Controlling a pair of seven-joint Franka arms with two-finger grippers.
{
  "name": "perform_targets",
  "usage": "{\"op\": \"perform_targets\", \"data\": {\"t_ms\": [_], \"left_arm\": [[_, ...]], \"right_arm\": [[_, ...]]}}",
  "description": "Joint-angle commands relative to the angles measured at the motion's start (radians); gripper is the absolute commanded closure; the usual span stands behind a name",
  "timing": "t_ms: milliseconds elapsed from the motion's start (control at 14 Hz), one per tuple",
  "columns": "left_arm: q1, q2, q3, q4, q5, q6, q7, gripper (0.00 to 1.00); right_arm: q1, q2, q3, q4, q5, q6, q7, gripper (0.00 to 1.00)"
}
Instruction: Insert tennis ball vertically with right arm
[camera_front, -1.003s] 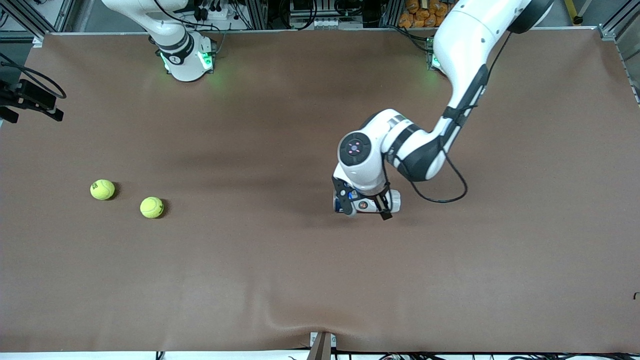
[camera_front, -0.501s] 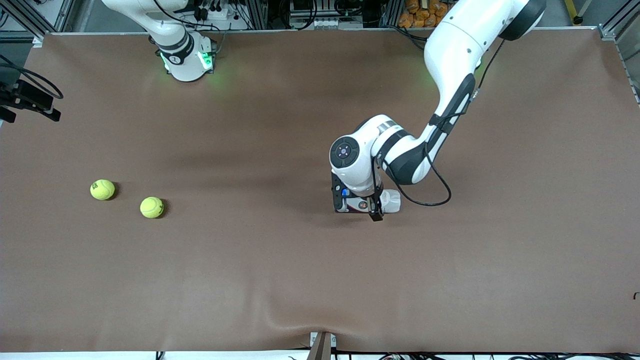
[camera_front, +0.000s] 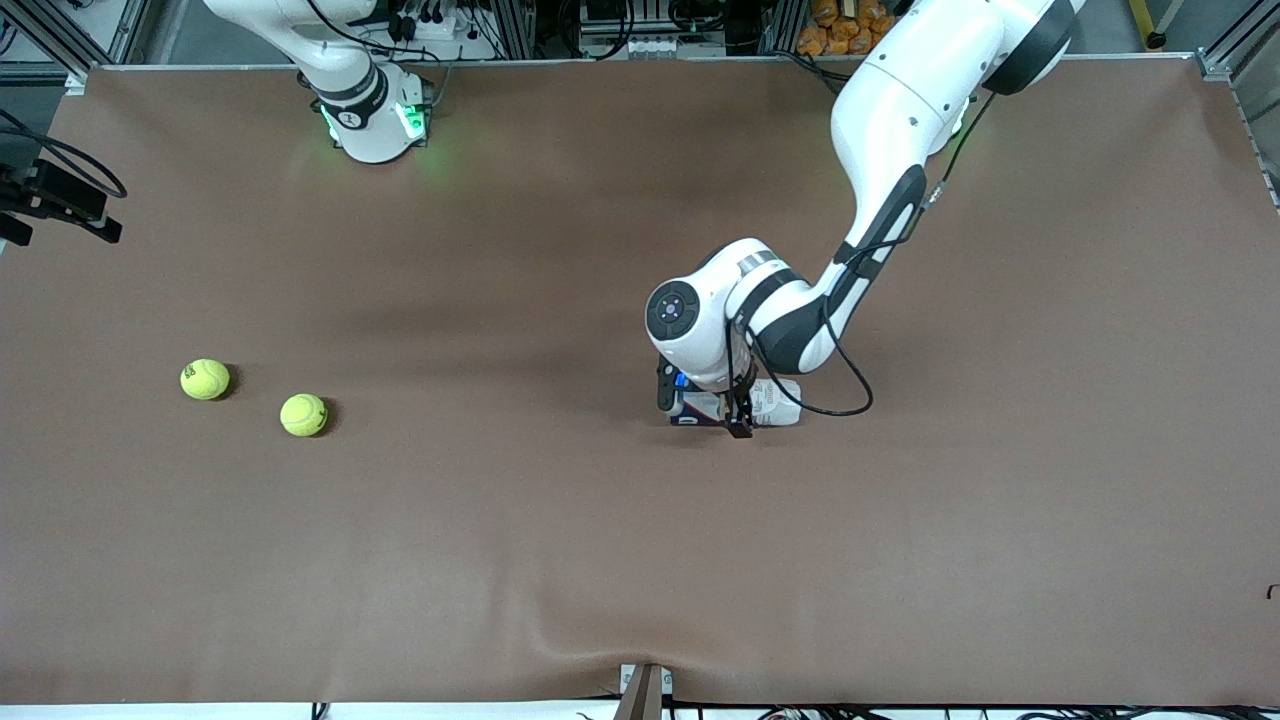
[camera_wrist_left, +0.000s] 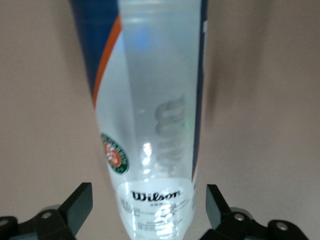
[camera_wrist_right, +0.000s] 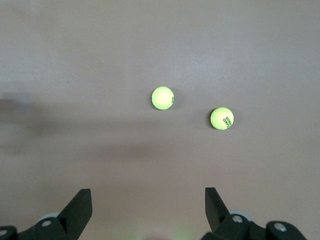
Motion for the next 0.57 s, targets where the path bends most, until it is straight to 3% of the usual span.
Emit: {"op": "perform_targets", "data": {"t_ms": [0, 501], "left_arm": [[-0.009, 0.005, 0.008, -0.001, 0.023, -0.016, 0.015, 0.00], [-0.010, 0.021, 0.014, -0.006, 0.035, -0.030, -0.004, 0.00]], "right_arm": [[-0.019, -0.006, 0.010, -0.006, 0.018, -0.004, -0.001, 0.00], [-0.022, -0.006, 0.010, -0.006, 0.016, -0.004, 0.001, 0.00]]}}
